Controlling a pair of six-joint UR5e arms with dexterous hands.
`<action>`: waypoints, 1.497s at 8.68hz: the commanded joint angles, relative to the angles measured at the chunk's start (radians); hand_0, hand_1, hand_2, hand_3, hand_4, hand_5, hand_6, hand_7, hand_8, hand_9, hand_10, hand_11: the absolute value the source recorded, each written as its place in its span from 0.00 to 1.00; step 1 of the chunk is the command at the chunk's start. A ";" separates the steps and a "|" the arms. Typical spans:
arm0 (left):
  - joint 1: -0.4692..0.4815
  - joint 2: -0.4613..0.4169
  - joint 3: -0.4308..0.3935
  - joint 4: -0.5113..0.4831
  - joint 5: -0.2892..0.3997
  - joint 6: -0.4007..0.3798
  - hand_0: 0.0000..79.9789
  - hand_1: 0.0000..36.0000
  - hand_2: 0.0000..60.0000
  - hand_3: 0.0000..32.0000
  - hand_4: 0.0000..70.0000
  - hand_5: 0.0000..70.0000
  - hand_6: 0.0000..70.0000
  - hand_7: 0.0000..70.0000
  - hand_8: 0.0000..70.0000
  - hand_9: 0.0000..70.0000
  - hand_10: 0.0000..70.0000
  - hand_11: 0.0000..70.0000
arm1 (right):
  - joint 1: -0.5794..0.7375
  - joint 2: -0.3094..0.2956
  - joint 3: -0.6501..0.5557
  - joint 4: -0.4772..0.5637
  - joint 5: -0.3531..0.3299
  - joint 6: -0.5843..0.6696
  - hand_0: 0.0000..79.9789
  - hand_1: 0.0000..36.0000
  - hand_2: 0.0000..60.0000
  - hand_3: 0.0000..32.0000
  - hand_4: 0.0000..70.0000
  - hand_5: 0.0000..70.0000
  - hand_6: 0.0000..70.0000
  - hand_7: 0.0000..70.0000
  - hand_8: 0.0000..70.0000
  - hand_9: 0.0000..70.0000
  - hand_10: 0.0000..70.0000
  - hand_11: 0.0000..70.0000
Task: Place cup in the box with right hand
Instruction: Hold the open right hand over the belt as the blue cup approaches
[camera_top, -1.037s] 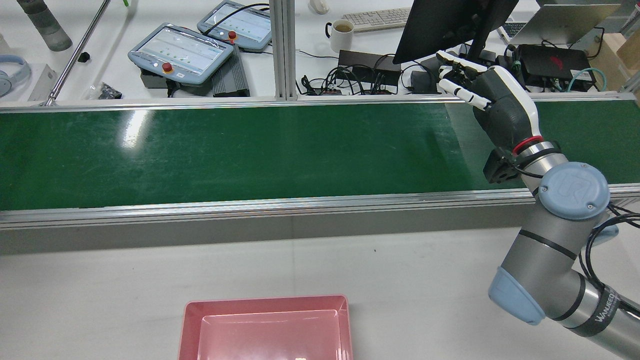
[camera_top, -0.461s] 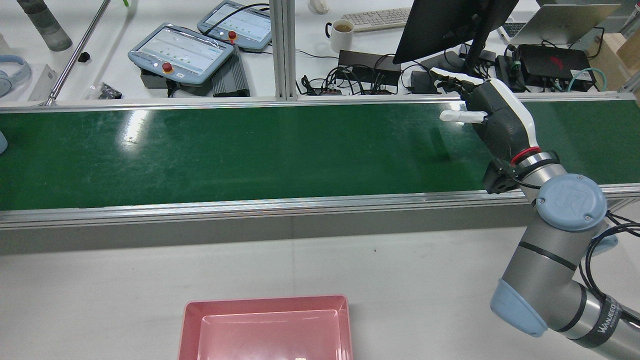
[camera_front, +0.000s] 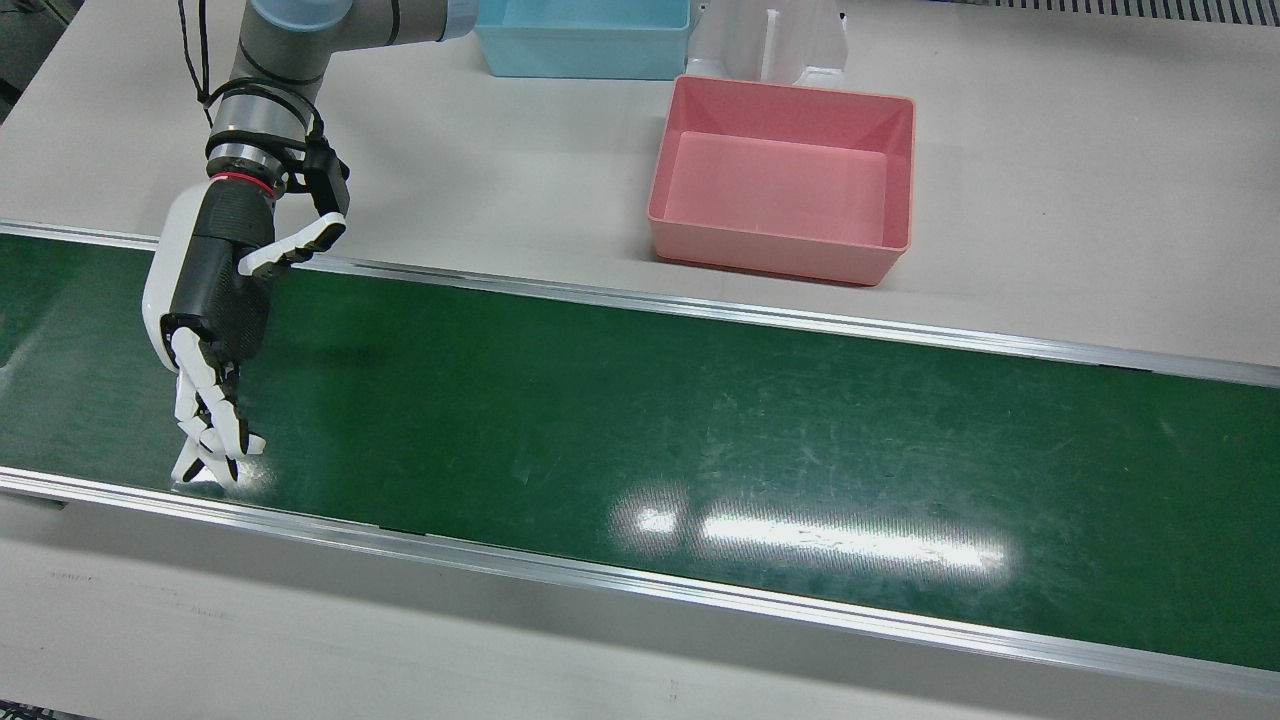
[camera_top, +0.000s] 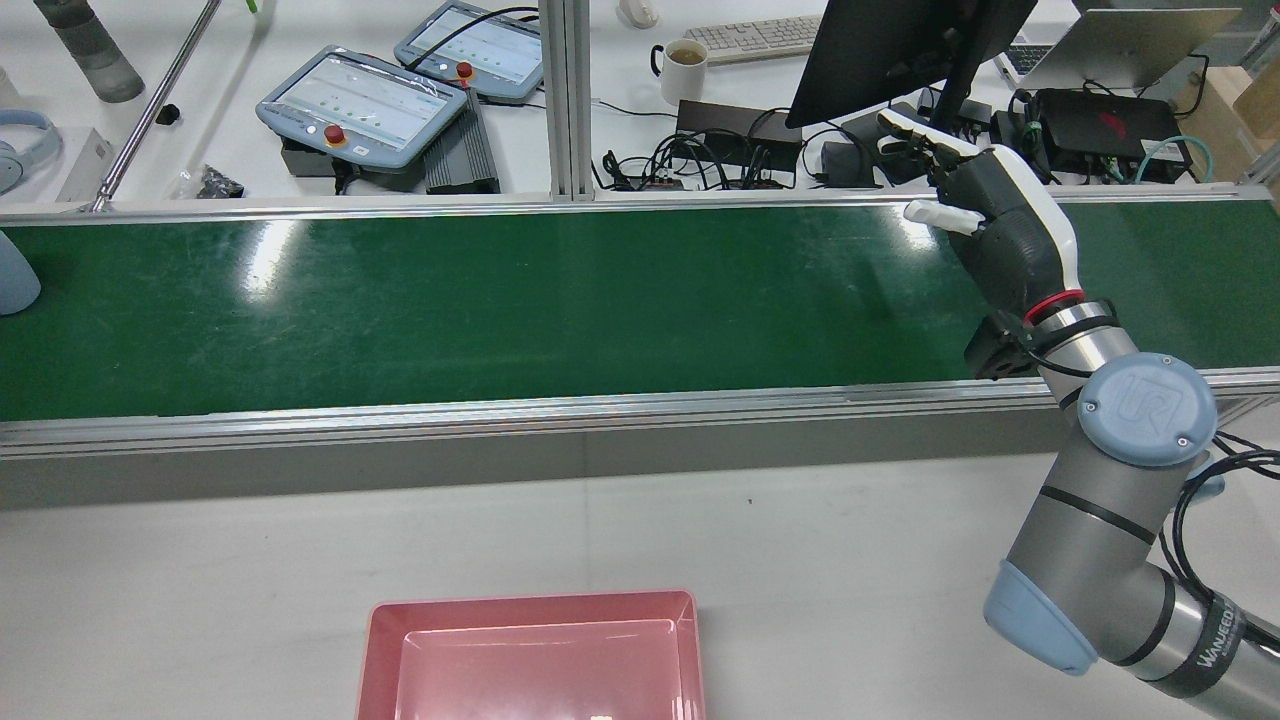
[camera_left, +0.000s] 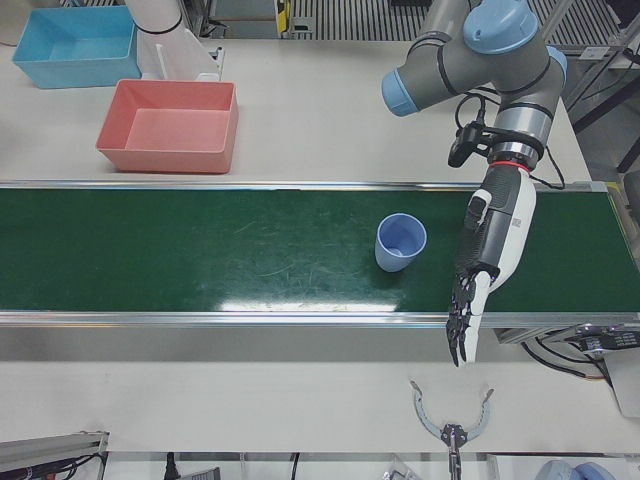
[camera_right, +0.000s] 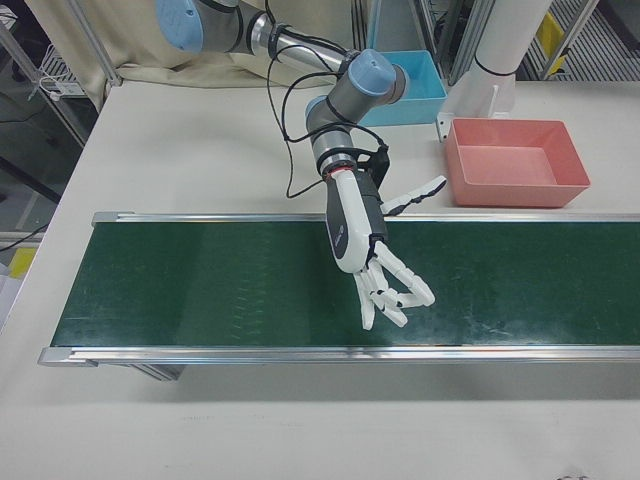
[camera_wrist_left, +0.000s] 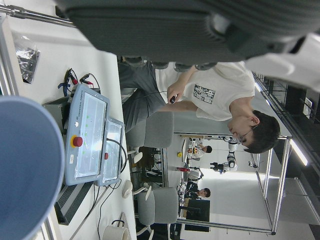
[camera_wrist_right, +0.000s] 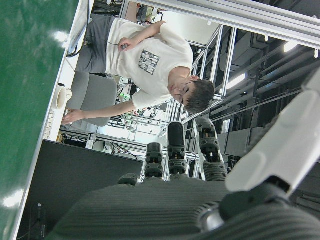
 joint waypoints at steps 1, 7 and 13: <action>0.000 0.000 0.000 -0.001 -0.001 0.000 0.00 0.00 0.00 0.00 0.00 0.00 0.00 0.00 0.00 0.00 0.00 0.00 | -0.005 -0.002 0.014 0.008 0.028 -0.006 0.48 0.05 0.08 0.00 0.16 0.02 0.13 0.65 0.09 0.26 0.00 0.00; 0.000 0.000 0.000 -0.001 0.001 0.000 0.00 0.00 0.00 0.00 0.00 0.00 0.00 0.00 0.00 0.00 0.00 0.00 | -0.011 -0.022 0.006 0.010 0.022 0.006 0.60 0.14 0.00 0.27 0.00 0.06 0.06 0.28 0.06 0.15 0.00 0.00; 0.002 0.000 0.002 -0.001 -0.001 0.000 0.00 0.00 0.00 0.00 0.00 0.00 0.00 0.00 0.00 0.00 0.00 0.00 | -0.034 -0.014 0.000 0.010 0.031 0.009 0.57 0.00 0.00 0.04 0.24 0.03 0.08 0.44 0.07 0.19 0.00 0.00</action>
